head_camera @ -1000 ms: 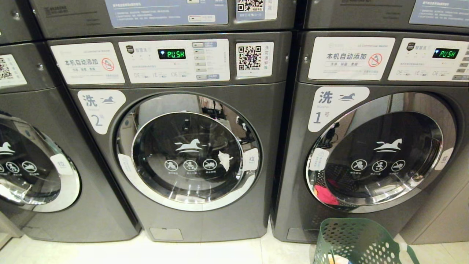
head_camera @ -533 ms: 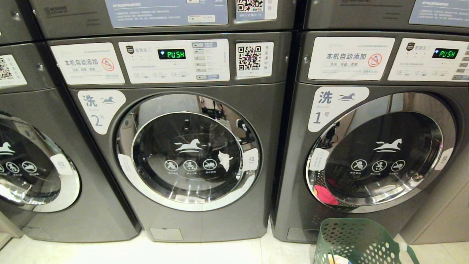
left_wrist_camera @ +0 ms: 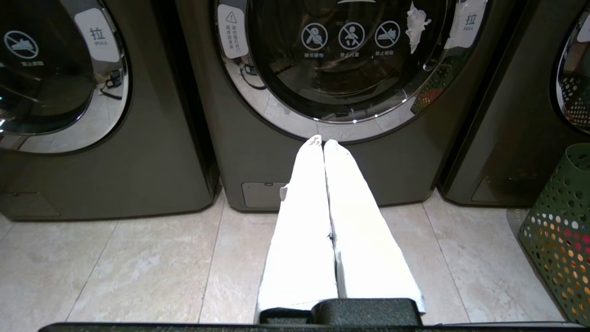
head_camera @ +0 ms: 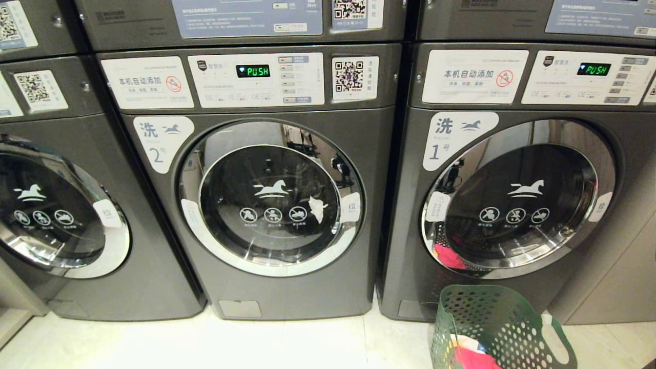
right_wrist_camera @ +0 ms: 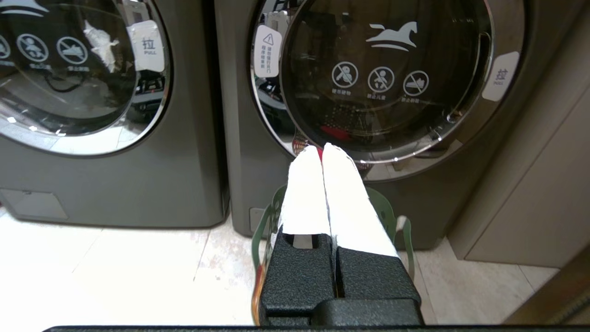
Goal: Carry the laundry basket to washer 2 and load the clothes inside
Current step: Open the lid of the washing machine
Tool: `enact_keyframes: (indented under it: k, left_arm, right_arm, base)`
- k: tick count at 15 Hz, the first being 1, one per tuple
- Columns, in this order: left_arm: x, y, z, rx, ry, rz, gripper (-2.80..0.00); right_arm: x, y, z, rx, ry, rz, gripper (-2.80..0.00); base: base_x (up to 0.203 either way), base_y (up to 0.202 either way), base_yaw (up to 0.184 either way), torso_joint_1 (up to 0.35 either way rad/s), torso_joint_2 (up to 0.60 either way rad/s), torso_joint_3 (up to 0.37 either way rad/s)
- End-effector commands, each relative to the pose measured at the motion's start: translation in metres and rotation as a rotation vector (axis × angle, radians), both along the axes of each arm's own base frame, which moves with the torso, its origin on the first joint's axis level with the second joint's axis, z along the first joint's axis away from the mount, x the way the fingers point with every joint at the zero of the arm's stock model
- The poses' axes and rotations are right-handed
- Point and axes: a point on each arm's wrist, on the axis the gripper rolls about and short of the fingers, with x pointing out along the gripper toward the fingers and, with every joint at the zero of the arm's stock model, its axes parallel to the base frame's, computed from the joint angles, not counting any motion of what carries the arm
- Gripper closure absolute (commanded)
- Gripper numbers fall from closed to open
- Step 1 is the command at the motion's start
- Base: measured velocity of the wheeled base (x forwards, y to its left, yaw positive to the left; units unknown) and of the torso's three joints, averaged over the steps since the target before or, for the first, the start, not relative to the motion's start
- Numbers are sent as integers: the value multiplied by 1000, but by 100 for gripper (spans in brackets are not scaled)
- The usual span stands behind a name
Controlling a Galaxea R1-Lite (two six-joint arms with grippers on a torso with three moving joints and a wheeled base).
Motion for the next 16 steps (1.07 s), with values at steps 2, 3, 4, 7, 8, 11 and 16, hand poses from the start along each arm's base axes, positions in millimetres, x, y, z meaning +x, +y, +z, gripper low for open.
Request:
enact_keyframes:
  k: [2, 3, 4, 7, 8, 11, 16]
  left_arm:
    - [0, 0, 0, 6, 2, -2, 0]
    - [0, 0, 0, 8, 2, -2, 0]
    - [0, 0, 0, 12, 2, -4, 0]
    - [0, 0, 0, 43, 1, -10, 0]
    - [0, 0, -1, 43, 5, -11, 0]
    - [0, 0, -1, 43, 4, -11, 0]
    - [0, 0, -1, 43, 4, -11, 0]
  right_arm:
    - [3, 0, -9, 2, 35, 1, 0]
    - [3, 0, -9, 6, 35, 1, 0]
    - [3, 0, -9, 9, 35, 2, 0]
    - [3, 0, -9, 10, 33, 3, 0]
    - [3, 0, -9, 13, 34, 3, 0]
    - [3, 0, -9, 49, 31, 3, 0]
    - [3, 0, -9, 61, 31, -5, 0]
  base:
    - [-167, 0, -2, -1, 1, 2]
    - [0, 0, 0, 0, 0, 0]
    - [0, 0, 0, 0, 0, 0]
    - [0, 0, 0, 0, 0, 0]
    - [0, 0, 0, 0, 0, 0]
    - [1, -160, -3, 5, 5, -1]
    - [0, -197, 1, 4, 4, 6]
